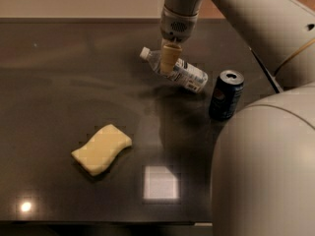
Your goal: Knock blue plastic bottle over
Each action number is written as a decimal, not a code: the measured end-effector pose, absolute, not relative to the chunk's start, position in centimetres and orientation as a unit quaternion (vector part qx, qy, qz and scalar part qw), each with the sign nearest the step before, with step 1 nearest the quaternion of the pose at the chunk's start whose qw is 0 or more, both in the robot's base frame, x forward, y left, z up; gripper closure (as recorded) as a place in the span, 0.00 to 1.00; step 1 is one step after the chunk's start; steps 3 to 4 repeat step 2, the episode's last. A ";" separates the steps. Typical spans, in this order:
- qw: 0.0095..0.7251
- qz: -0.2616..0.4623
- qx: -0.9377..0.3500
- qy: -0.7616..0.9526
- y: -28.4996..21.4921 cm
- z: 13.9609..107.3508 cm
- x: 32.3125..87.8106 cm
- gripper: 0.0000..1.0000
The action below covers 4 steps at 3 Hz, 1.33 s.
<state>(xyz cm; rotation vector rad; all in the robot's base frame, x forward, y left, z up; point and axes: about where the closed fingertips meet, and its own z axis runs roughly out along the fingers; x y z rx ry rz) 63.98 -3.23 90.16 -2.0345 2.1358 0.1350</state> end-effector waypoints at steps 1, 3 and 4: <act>0.087 0.032 -0.699 0.709 -2.5 89.8 63.9 0.00; 0.087 0.032 -0.699 0.709 -2.5 89.8 63.9 0.00; 0.087 0.032 -0.699 0.709 -2.5 89.8 63.9 0.00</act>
Offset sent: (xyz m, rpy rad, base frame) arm -0.0187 -0.0049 -0.0026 -0.0858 0.0408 0.0471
